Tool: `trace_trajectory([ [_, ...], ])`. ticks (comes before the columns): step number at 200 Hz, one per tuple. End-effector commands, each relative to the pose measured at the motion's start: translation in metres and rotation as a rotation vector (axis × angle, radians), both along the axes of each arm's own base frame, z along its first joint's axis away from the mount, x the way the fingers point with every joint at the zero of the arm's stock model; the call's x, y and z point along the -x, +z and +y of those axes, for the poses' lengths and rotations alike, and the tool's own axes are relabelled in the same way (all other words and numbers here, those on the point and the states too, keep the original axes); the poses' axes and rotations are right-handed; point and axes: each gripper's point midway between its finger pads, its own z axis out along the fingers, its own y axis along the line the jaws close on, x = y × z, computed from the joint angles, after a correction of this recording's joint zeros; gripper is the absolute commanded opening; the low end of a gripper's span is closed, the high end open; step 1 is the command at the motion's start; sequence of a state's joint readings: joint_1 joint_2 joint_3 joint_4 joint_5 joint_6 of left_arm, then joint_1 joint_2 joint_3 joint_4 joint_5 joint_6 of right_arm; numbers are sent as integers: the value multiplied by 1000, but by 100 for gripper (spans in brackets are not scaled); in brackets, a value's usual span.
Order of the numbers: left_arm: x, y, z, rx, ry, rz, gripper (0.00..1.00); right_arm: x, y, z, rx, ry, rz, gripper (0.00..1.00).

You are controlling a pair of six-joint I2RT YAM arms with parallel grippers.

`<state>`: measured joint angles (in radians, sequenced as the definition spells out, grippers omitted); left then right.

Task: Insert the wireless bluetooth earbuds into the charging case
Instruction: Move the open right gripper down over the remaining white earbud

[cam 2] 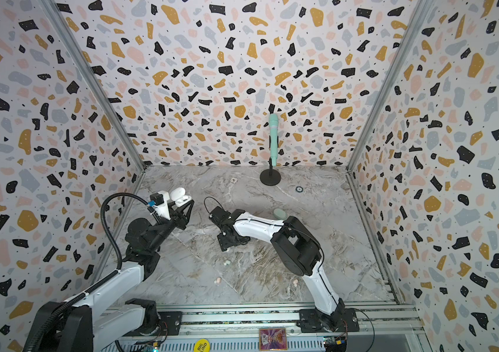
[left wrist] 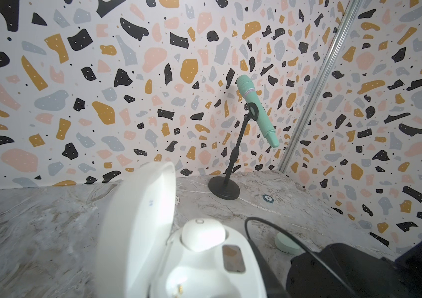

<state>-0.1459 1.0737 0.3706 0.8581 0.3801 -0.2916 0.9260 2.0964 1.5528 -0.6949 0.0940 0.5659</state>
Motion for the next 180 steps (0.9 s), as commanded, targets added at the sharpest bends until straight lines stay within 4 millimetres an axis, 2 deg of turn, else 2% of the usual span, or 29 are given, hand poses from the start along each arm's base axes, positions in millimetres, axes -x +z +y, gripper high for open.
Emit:
trace_trajectory([
  [1,2,14,-5,0,-40,-51,20,2,30,-31,6,-64,-29,79],
  [28,6,10,-17,18,-101,-40,21,8,53,-25,-80,-55,-30,79],
  [52,11,1,-35,-5,-156,-17,22,12,61,-12,-135,-11,-45,80],
  [73,13,-6,-41,-17,-165,3,22,18,53,-6,-136,8,-20,79],
  [111,17,-7,-42,-10,-167,9,22,32,39,-1,-115,33,5,79],
  [180,18,-7,-40,-17,-158,10,22,56,22,-13,-41,100,-11,79],
])
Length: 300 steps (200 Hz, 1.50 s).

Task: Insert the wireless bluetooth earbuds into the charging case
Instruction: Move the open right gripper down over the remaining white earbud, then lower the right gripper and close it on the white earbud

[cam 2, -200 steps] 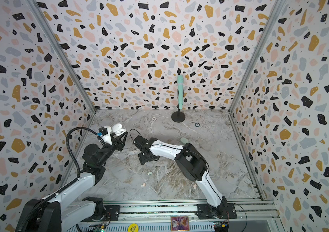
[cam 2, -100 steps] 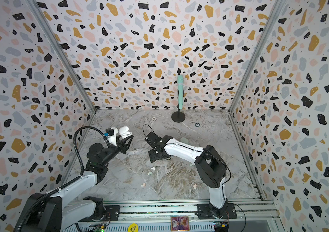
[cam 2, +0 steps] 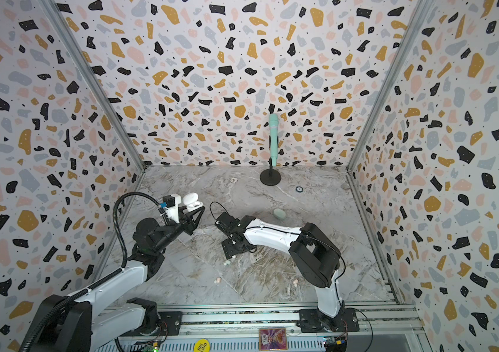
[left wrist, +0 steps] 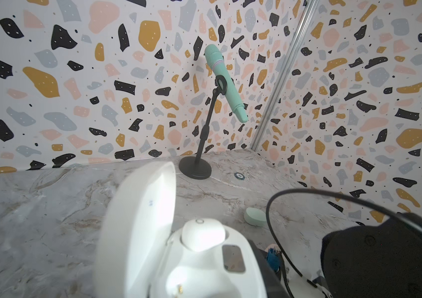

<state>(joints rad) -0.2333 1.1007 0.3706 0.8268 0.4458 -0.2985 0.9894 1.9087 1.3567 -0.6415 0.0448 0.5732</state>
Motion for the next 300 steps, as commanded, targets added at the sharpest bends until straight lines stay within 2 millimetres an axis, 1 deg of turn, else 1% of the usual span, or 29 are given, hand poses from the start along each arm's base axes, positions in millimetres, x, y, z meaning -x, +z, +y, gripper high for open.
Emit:
trace_trajectory([
  [1,3,10,-1,-6,-5,-51,22,7,1,-6,24,31,-28,79],
  [28,3,10,-1,-6,-6,-50,22,10,-8,-14,62,30,-24,79],
  [50,3,9,-1,-6,-8,-48,22,9,-10,-16,73,28,-33,79],
  [103,3,9,-1,-5,-8,-45,22,1,-16,-27,135,20,-76,79],
  [158,3,8,-2,-4,-13,-44,22,-9,-21,-28,165,11,-107,79],
  [212,2,7,-3,-4,-17,-40,22,-27,-17,-23,154,-1,-137,79],
  [267,2,5,-5,-6,-24,-34,22,-34,-19,-18,145,6,-130,80],
  [290,2,3,-6,-10,-24,-29,23,-35,-13,-19,137,-9,-127,80],
  [300,3,2,-7,-11,-27,-24,23,-35,-6,-21,123,-32,-118,80],
])
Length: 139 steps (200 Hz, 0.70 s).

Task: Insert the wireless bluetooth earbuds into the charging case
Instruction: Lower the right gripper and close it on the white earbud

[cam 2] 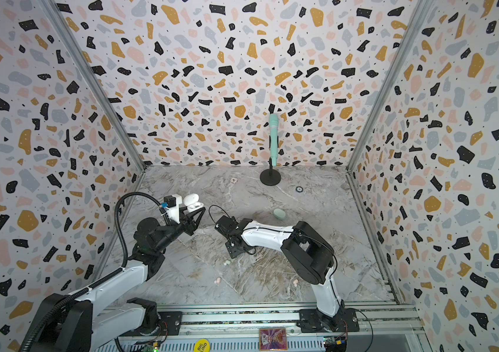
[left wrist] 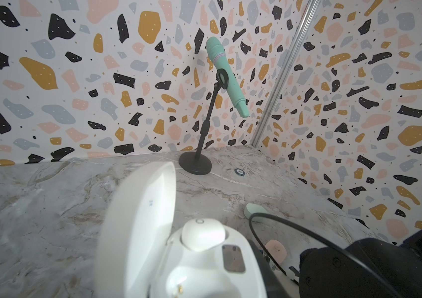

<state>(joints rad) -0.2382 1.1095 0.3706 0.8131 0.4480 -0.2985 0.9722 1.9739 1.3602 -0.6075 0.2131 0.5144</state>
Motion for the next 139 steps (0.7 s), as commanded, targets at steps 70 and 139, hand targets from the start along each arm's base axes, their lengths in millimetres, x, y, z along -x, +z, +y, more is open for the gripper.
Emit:
trace_trajectory([
  [70,7,2,-11,-28,-20,-38,23,12,53,21,-314,-223,141,65],
  [139,11,3,-10,-15,-18,-50,23,19,34,44,-311,-254,203,46],
])
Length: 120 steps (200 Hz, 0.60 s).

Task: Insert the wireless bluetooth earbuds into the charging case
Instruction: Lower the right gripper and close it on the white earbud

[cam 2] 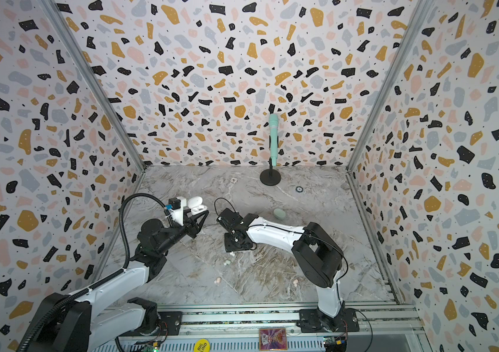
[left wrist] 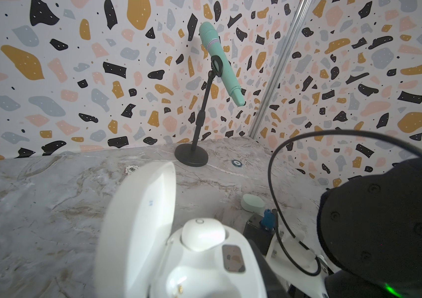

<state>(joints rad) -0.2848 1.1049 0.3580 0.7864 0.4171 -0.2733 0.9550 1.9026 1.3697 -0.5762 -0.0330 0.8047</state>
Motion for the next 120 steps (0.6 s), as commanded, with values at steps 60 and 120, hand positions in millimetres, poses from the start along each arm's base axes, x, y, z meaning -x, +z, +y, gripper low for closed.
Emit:
trace_trajectory([
  [60,6,14,0,21,-3,-72,23,-4,-11,17,19,-23,44,38],
  [120,5,14,0,25,-6,-72,23,2,-24,16,65,-10,83,33],
])
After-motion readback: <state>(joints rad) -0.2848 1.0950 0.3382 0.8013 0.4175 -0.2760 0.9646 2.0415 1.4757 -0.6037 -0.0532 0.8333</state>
